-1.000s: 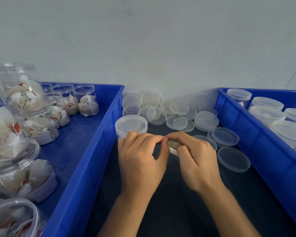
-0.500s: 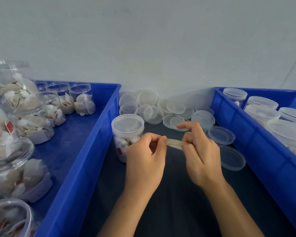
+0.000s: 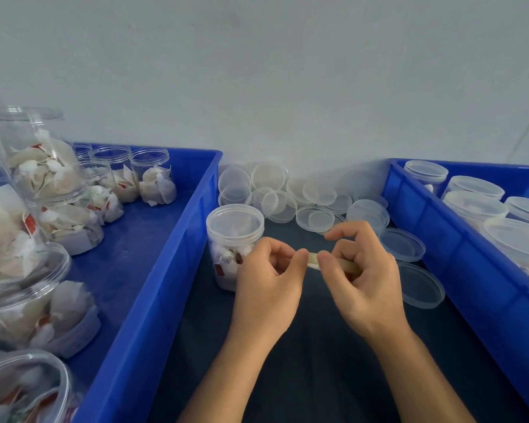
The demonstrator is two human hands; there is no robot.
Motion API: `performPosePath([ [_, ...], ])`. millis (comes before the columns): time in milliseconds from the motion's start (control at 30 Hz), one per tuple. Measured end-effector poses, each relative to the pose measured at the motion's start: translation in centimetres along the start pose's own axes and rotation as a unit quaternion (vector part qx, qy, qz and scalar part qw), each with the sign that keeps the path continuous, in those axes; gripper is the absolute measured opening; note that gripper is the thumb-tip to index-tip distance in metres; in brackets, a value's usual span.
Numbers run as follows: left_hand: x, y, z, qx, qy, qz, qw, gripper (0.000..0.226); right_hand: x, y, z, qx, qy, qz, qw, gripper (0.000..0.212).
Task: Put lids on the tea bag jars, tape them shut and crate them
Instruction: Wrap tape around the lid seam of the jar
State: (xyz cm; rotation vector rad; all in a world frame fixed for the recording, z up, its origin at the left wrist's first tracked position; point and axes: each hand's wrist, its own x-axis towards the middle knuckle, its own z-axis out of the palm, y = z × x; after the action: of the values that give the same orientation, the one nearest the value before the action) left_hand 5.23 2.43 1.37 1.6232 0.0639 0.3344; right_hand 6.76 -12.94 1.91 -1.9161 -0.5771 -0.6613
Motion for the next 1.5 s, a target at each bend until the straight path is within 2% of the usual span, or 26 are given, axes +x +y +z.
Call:
performPosePath([
  [200,-0.2,0.6,-0.1,-0.094,-0.022,-0.092,0.991,0.022,0.1,0.1,0.5,-0.008,0.017,-0.001,1.000,0.018],
  [267,-0.4,0.5,-0.2,-0.066,-0.010,-0.093,0.993,0.023,-0.1,0.0,0.7,-0.024,0.006,-0.003,1.000,0.018],
  [367,-0.6,0.5,-0.6,0.048,0.040,-0.025,0.998,0.022,-0.3,-0.1,0.8,-0.024,-0.004,-0.015,1.000,0.019],
  [433,-0.9,0.7,-0.7,0.107,0.104,0.060,0.987,0.026,-0.3,0.0,0.9,-0.024,-0.001,-0.017,1.000,0.016],
  [500,-1.2,0.9,-0.8,0.134,0.186,0.186,0.956,0.028,-0.2,0.1,1.1,-0.067,-0.013,-0.031,0.997,0.012],
  [567,-1.2,1.2,-0.9,0.146,0.262,0.293,0.908,0.020,-0.4,0.2,1.5,-0.124,-0.055,-0.029,0.990,0.015],
  [633,-0.8,0.8,-1.1,0.193,0.309,0.328,0.871,0.013,-0.5,0.3,2.2,-0.160,-0.112,-0.019,0.981,0.023],
  [700,-0.4,0.1,-1.2,0.241,0.330,0.296,0.863,0.034,-0.7,0.2,2.8,-0.188,-0.167,-0.016,0.968,0.028],
  [833,0.3,-1.3,-1.7,0.295,0.300,0.234,0.877,0.070,-1.1,0.0,3.6,-0.209,-0.235,-0.006,0.949,0.029],
  [967,0.9,-2.2,-2.1,0.237,0.238,0.162,0.928,0.090,-1.2,-0.3,3.9,-0.208,-0.278,0.020,0.938,0.008],
  [1133,1.3,-2.9,-2.5,0.177,0.218,0.140,0.949,0.105,-0.7,-0.9,4.5,-0.160,-0.282,0.048,0.945,0.014],
  [1200,1.3,-2.9,-2.5,0.177,0.215,0.128,0.952,0.110,-0.1,-1.2,4.3,-0.171,-0.285,0.063,0.941,0.009],
  [1267,1.2,-2.8,-2.4,0.176,0.209,0.122,0.954,0.113,0.5,-1.5,3.9,-0.205,-0.246,0.086,0.943,0.009],
  [1367,1.2,-2.6,-2.4,0.171,0.197,0.133,0.956,0.108,2.0,-1.9,2.9,-0.180,-0.145,0.102,0.968,0.046],
  [1433,1.0,-2.1,-2.1,0.162,0.179,0.134,0.961,0.100,2.9,-2.1,2.3,-0.121,-0.148,0.100,0.976,0.066],
  [1500,0.5,-1.5,-1.6,0.159,0.158,0.138,0.965,0.093,3.7,-2.2,2.2,-0.108,-0.182,0.086,0.974,0.076],
])
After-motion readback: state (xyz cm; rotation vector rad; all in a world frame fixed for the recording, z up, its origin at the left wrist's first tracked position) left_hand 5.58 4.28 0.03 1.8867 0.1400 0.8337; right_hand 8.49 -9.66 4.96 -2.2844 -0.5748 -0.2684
